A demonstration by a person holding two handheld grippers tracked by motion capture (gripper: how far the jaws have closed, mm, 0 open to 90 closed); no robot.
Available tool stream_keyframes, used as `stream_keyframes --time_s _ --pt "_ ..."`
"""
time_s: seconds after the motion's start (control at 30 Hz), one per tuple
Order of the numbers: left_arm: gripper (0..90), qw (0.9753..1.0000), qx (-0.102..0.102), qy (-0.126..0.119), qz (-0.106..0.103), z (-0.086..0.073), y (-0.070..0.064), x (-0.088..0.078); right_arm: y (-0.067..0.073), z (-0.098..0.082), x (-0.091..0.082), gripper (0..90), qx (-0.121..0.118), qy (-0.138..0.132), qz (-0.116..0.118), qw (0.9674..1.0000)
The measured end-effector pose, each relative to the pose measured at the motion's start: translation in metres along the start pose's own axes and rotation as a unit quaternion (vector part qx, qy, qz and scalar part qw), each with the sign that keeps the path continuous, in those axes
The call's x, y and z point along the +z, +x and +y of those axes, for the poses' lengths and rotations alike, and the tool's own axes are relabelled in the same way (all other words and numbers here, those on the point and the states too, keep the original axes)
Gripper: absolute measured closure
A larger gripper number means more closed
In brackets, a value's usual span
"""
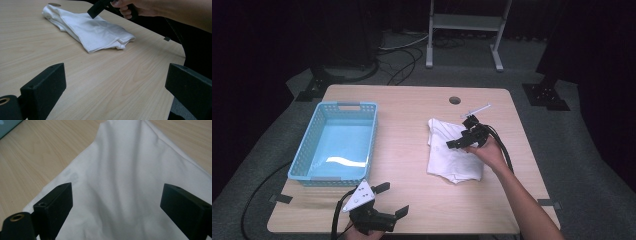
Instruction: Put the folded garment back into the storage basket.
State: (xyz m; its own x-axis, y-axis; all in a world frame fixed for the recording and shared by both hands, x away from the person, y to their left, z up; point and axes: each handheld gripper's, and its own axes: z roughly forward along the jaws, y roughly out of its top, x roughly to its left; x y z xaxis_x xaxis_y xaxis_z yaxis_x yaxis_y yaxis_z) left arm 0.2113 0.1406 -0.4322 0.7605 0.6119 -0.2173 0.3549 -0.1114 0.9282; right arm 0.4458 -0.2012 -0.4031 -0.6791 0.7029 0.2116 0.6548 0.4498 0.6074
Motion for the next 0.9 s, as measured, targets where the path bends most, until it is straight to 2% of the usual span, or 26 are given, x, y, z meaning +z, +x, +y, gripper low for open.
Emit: stream_keyframes --time_s 0.23,0.33,0.37,0.43,0.73,0.9 --pt "3.0 1.0000 0.003 0.002 -0.001 0.000 -0.001 0.001 -0.002 -0.009 0.010 14.3 0.003 0.015 -0.007 0.9998" --pt "3.0 1.0000 0.001 0.002 -0.001 0.000 0.000 0.001 0.005 -0.016 0.015 18.7 -0.032 0.008 -0.042 0.9986" --pt "3.0 1.0000 0.001 0.002 -0.001 0.000 0.000 0.001 0.009 -0.018 0.016 20.1 -0.051 0.007 -0.059 0.9969" --pt "3.0 1.0000 0.003 0.003 -0.002 0.000 -0.001 0.001 0.016 -0.021 0.017 21.6 -0.068 0.008 -0.078 0.9946" --pt "3.0 1.0000 0.003 0.002 -0.003 0.000 -0.002 0.002 0.025 -0.023 0.017 35.2 -0.078 0.006 -0.082 0.9936" --pt "3.0 1.0000 0.003 0.002 -0.003 0.000 -0.003 0.002 0.031 -0.023 0.017 52.2 -0.084 -0.001 -0.081 0.9931"
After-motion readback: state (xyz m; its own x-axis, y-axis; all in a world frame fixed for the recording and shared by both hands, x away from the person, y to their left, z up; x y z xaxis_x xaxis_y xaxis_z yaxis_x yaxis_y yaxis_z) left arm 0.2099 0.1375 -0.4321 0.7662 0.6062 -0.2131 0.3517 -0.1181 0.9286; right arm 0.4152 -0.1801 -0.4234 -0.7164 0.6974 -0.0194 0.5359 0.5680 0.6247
